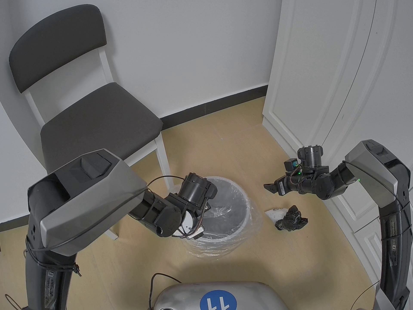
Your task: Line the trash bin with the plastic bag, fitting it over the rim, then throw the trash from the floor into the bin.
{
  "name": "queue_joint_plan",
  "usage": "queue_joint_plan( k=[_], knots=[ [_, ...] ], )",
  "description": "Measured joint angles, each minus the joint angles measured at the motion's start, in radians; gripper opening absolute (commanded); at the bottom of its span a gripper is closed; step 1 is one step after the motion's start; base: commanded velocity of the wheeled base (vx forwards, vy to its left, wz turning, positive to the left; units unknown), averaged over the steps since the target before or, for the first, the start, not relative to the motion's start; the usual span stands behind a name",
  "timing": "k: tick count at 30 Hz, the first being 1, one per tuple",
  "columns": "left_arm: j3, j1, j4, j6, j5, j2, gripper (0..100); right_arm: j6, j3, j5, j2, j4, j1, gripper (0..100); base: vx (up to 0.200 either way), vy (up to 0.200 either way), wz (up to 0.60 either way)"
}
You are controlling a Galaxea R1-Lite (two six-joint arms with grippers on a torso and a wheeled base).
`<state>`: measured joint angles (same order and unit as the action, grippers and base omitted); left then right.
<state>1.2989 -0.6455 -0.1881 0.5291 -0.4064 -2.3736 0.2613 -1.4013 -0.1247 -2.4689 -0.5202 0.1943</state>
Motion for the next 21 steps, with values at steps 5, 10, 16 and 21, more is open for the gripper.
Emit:
queue_joint_plan(
  k=[5, 10, 16, 21],
  knots=[
    [-0.010, -0.026, -0.007, 0.005, 0.042, -0.011, 100, 0.001, 0.005, -0.001, 0.003, -0.001, 0.000, 100, 0.000, 0.000, 0.00],
    [-0.014, -0.029, -0.008, 0.007, 0.059, -0.039, 100, 0.002, 0.007, -0.001, 0.004, -0.001, 0.000, 100, 0.000, 0.000, 0.00],
    [-0.048, -0.030, -0.010, 0.006, 0.112, -0.041, 100, 0.002, 0.007, -0.001, 0.004, -0.001, 0.000, 100, 0.000, 0.000, 0.00],
    [-0.079, -0.033, -0.012, 0.009, 0.147, -0.024, 100, 0.003, 0.006, -0.001, 0.004, -0.001, -0.001, 100, 0.000, 0.000, 0.00]
  ],
)
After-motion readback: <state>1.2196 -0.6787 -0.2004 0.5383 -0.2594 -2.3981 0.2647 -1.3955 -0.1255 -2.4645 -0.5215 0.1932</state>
